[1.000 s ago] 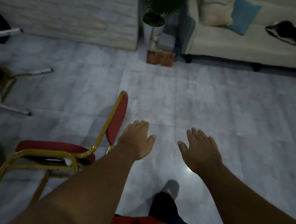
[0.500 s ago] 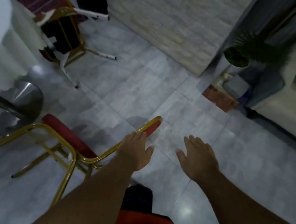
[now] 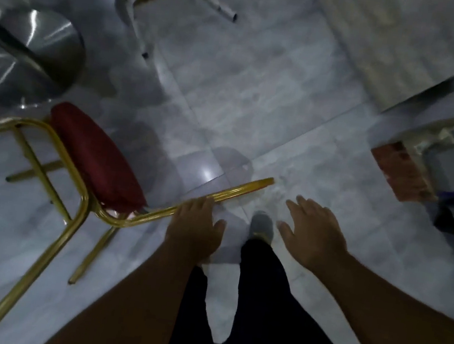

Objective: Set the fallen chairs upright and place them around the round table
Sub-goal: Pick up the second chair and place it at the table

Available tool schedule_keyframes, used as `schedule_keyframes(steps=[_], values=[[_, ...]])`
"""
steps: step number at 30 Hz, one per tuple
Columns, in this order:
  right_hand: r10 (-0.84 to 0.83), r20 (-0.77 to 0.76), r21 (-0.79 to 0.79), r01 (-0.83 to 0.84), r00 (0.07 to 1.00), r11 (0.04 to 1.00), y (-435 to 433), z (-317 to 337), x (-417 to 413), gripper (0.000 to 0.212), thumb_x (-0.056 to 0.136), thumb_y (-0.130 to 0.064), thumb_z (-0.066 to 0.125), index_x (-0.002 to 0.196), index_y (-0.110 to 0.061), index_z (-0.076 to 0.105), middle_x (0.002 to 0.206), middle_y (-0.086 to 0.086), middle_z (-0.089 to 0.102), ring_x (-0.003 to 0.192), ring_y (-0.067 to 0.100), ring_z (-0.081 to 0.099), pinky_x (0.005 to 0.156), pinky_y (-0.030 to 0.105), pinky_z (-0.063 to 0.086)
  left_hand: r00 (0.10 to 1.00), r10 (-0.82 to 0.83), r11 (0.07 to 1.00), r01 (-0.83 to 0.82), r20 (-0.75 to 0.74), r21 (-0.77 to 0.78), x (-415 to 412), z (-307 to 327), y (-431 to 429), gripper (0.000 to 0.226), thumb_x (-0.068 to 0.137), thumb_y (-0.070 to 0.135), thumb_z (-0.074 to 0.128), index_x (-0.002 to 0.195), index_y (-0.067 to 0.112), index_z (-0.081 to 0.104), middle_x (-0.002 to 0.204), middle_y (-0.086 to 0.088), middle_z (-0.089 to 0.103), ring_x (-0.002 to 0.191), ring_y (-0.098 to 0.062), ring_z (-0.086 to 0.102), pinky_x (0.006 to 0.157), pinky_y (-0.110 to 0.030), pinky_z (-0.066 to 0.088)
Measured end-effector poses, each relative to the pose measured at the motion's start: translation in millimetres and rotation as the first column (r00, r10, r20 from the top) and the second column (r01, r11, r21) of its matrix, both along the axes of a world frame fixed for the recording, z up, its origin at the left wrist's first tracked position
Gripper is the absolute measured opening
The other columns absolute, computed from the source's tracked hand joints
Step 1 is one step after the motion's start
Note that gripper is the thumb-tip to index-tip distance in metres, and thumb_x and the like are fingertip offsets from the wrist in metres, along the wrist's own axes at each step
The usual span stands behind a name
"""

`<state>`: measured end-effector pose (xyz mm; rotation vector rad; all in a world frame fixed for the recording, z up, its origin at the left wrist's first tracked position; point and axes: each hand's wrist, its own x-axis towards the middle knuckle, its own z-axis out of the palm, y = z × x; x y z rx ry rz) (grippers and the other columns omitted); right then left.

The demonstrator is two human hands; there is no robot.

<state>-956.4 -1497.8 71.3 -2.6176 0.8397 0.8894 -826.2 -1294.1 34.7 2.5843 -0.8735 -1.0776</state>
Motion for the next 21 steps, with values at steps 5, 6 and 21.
schedule_keyframes(steps=[5,6,21], values=[[0.195,0.064,0.083,-0.200,0.979,0.976,-46.6,-104.0,48.2,0.063,0.096,-0.046,0.050,0.152,-0.020,0.035,0.162,0.009,0.031,0.148,0.028,0.028,0.120,0.045,0.018,0.987,0.145,0.989,-0.143,0.066,-0.027,7.7,-82.1,-46.9,0.070,0.085,0.045,0.049,0.137,0.000,0.056,0.130,-0.023,0.064,0.120,-0.045,0.059,0.105,-0.051,0.045],[0.233,0.085,0.105,-0.241,0.969,0.965,-51.9,-125.3,54.5,0.062,0.095,-0.045,0.054,0.149,-0.020,0.039,0.159,0.010,0.035,0.146,0.029,0.032,0.120,0.046,0.020,0.986,0.159,0.987,-0.158,0.056,-0.023,6.7,-98.2,-55.5,0.069,0.085,0.045,0.050,0.138,0.001,0.055,0.131,-0.023,0.063,0.121,-0.045,0.058,0.105,-0.051,0.045],[0.347,0.236,0.361,-0.414,0.908,0.836,-98.3,-281.2,76.7,0.034,0.091,-0.020,0.068,0.120,-0.008,0.057,0.117,0.015,0.054,0.109,0.032,0.047,0.086,0.036,0.040,0.966,0.203,0.978,-0.208,0.158,0.021,-15.4,-239.3,-105.3,0.039,0.094,0.050,0.058,0.120,0.021,0.056,0.120,-0.004,0.060,0.112,-0.028,0.056,0.100,-0.045,0.045]])
